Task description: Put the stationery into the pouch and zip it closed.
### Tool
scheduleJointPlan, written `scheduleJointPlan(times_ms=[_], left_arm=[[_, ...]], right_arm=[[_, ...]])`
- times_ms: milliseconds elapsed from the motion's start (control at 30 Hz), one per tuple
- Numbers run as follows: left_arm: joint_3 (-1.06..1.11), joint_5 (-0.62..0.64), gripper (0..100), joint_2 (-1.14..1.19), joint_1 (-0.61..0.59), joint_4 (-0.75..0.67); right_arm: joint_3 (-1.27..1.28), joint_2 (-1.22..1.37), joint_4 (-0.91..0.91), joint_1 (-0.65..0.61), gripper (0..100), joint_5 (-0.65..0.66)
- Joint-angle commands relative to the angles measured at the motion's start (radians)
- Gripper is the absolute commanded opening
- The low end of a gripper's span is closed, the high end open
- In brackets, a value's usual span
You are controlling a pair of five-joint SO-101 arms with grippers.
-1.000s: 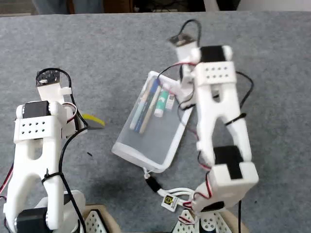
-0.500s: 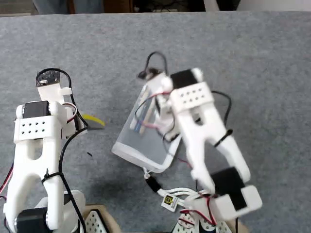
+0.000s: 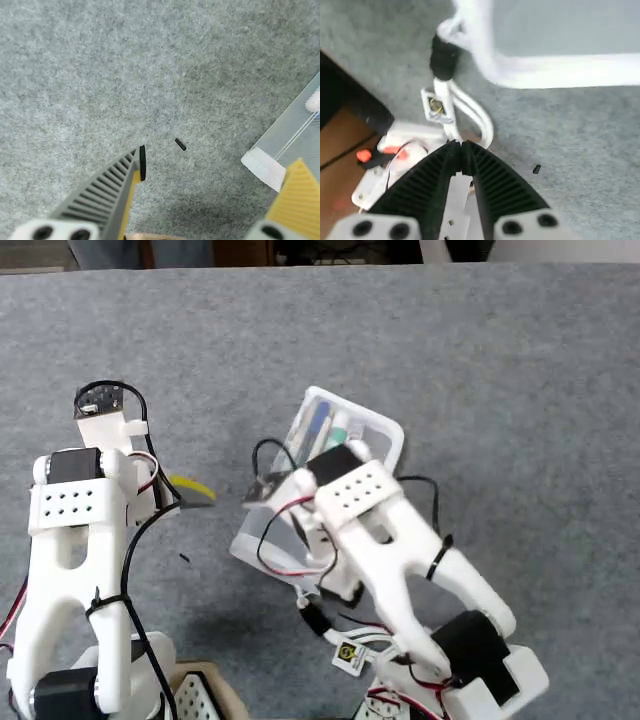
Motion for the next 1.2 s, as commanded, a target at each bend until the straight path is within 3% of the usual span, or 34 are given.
scheduleJointPlan(times_ms=[0,167,300,733,1033,1167], left_arm=[[-0.036,-0.008,42,0.000,-0.012,0.012],[-0.036,-0.008,42,0.000,-0.012,0.012],[-0.036,-0.008,43,0.000,-0.012,0.012],[-0.068,-0.066,43,0.000,-0.156,0.011],[-0.067,-0.066,43,0.000,-0.159,0.012],[-0.068,-0.066,43,0.000,-0.160,0.012]], right_arm=[[0.005,-0.039,0.011,-0.060,2.1,0.011],[0.005,-0.036,0.011,-0.164,11.3,0.011],[0.005,-0.033,0.009,-0.238,11.3,0.011],[0.004,0.050,-0.014,-0.265,15.3,0.006],[0.002,0.229,-0.118,-0.342,17.7,0.000],[-0.005,0.257,-0.166,-0.400,17.7,-0.064]])
